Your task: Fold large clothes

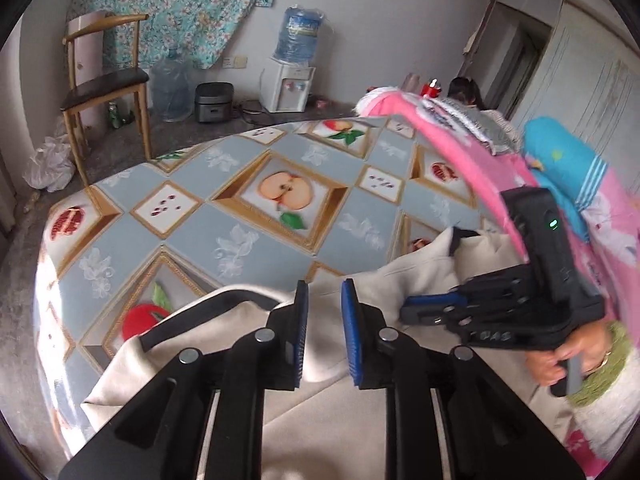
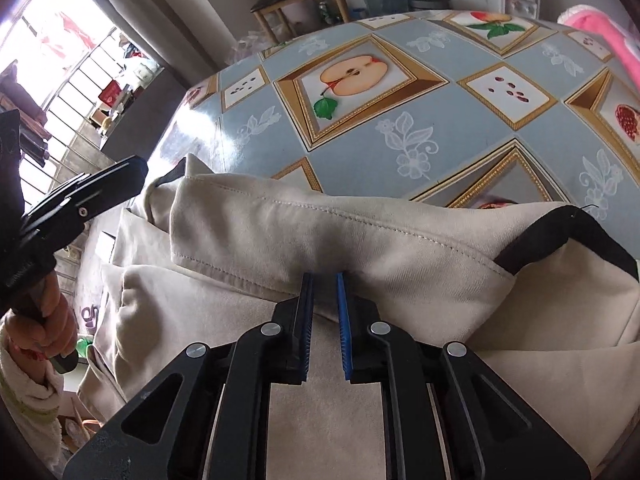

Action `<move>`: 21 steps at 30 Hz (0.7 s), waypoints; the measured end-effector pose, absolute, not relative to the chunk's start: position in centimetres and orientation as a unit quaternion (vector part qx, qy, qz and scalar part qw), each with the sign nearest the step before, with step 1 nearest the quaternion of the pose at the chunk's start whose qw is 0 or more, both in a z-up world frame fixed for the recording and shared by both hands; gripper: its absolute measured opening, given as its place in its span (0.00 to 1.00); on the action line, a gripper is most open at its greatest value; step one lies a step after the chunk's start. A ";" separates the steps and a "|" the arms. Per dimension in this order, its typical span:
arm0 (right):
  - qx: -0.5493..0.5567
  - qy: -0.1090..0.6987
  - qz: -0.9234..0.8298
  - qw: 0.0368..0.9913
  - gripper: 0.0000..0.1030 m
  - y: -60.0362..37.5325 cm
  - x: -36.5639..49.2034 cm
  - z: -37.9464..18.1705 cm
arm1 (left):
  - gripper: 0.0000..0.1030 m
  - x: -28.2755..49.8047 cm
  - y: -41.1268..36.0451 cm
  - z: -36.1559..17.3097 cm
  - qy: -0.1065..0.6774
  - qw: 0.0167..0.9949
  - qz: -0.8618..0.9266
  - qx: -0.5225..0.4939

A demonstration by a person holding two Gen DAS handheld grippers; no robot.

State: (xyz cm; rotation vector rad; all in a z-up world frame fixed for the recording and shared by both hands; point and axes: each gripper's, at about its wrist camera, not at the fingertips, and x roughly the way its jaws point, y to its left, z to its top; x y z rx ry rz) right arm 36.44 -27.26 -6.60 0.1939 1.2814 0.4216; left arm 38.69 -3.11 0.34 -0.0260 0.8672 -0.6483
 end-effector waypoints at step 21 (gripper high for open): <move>0.058 0.574 0.071 0.814 0.18 -34.2 35.3 -4.7 | 0.16 39.4 -4.8 -5.2 0.516 0.805 -0.291 -0.020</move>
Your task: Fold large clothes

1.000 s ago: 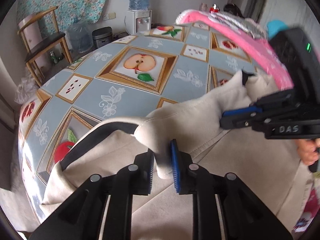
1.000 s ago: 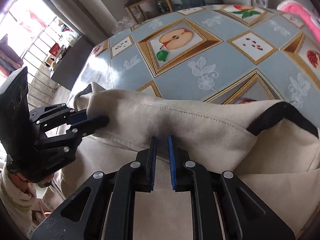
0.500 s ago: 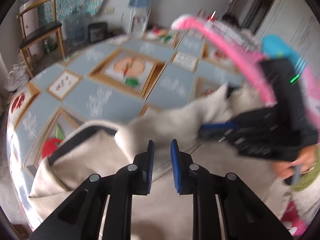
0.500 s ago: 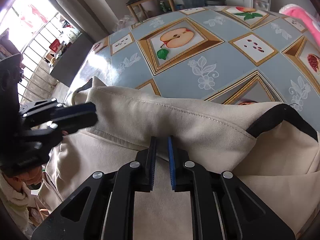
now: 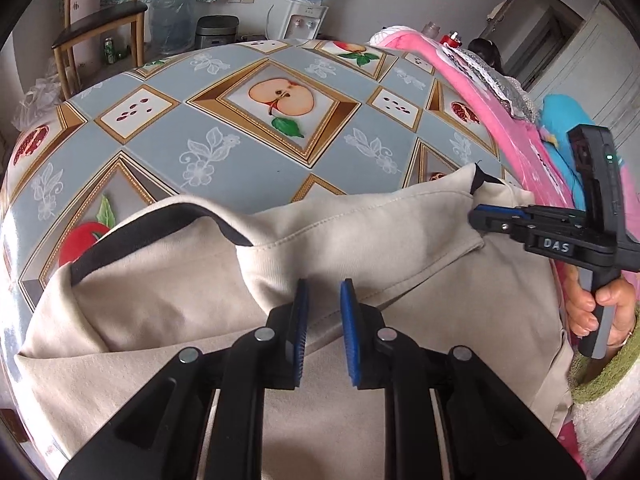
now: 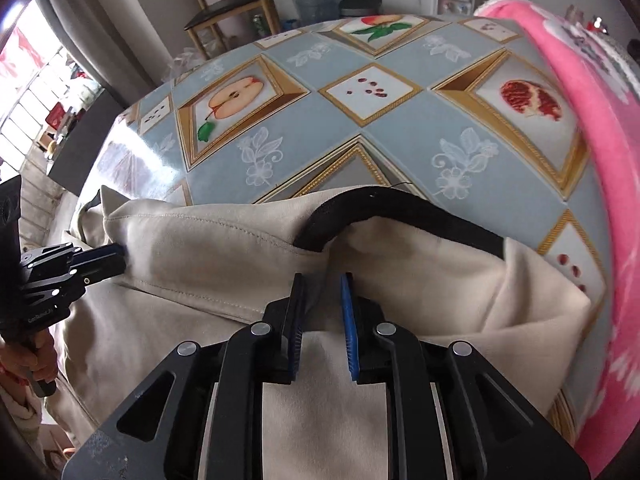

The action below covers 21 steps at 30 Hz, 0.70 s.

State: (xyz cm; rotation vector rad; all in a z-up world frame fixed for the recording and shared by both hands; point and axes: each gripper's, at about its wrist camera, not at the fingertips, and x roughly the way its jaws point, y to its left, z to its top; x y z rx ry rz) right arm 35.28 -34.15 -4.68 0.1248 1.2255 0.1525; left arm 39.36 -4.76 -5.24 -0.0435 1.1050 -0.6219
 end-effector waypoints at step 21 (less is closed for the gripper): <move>0.021 0.545 0.176 0.820 0.20 -24.3 36.4 -5.4 | 0.16 38.4 -3.3 -4.5 0.483 0.823 -0.293 -0.065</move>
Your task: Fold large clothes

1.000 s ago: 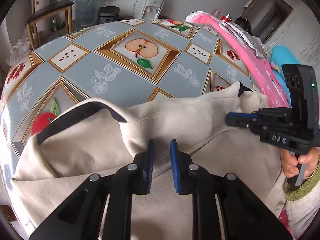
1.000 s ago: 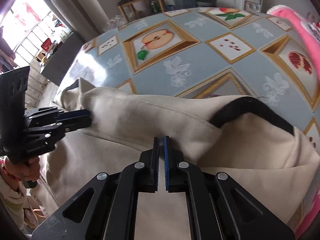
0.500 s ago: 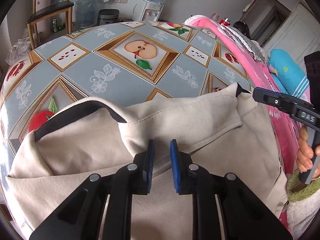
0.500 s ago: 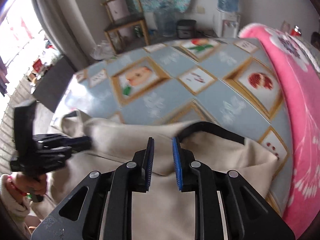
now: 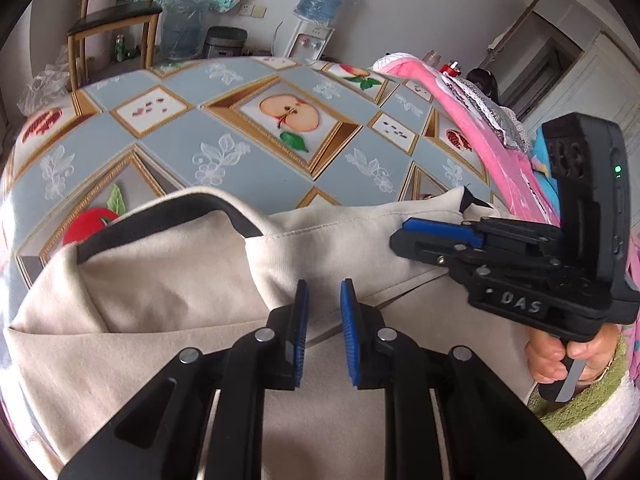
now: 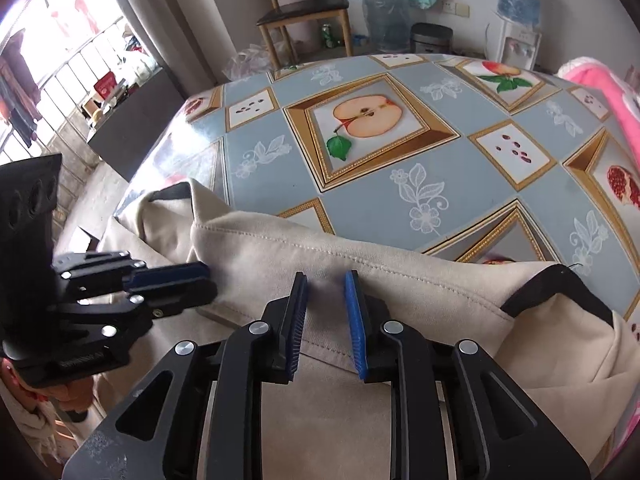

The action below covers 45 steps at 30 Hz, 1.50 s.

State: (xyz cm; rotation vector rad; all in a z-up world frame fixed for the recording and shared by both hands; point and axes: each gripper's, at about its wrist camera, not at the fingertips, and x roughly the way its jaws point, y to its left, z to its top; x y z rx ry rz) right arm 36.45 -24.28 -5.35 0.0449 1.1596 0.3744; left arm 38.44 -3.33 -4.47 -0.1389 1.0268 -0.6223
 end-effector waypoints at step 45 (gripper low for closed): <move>0.023 0.584 0.108 0.804 0.20 -29.0 35.7 -6.5 | 0.16 38.7 -5.2 -4.9 0.483 0.827 -0.279 0.068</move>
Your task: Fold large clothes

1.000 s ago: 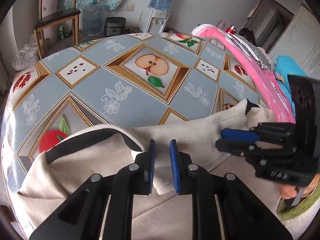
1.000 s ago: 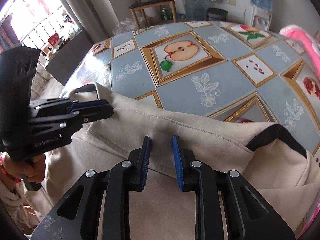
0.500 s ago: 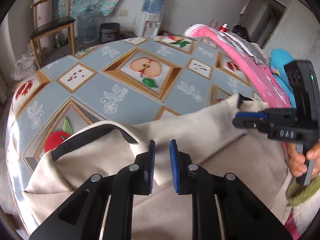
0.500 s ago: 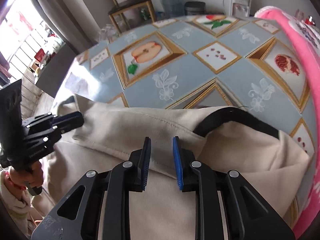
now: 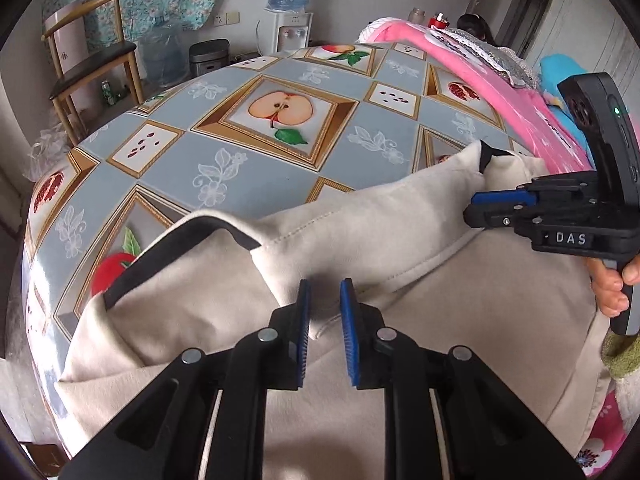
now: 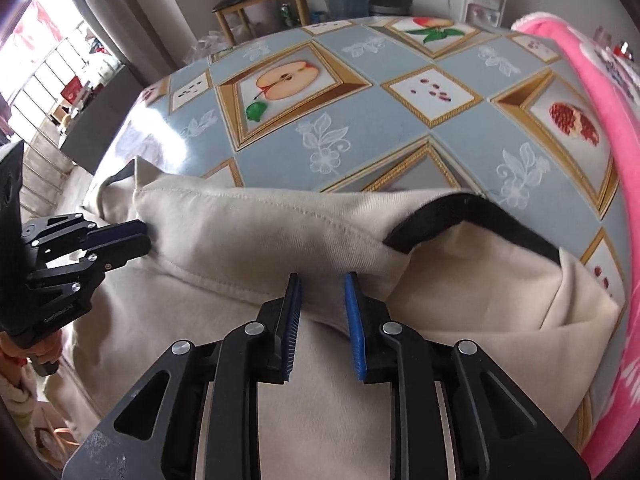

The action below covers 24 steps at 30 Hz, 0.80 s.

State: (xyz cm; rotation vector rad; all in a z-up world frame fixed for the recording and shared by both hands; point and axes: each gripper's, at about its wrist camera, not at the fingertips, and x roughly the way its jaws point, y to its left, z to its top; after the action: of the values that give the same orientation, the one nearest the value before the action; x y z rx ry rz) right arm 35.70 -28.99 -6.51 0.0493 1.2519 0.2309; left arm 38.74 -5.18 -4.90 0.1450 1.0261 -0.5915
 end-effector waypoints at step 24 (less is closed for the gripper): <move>0.088 0.597 0.188 0.775 0.12 -24.1 36.4 -6.8 | 0.16 37.6 -2.4 -3.3 0.446 0.847 -0.288 0.011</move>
State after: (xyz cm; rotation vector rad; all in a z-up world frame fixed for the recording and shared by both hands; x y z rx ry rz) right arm 36.36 -24.06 -6.84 0.1915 1.2923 0.4078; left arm 37.59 -2.40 -3.25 0.0237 0.9405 -0.6083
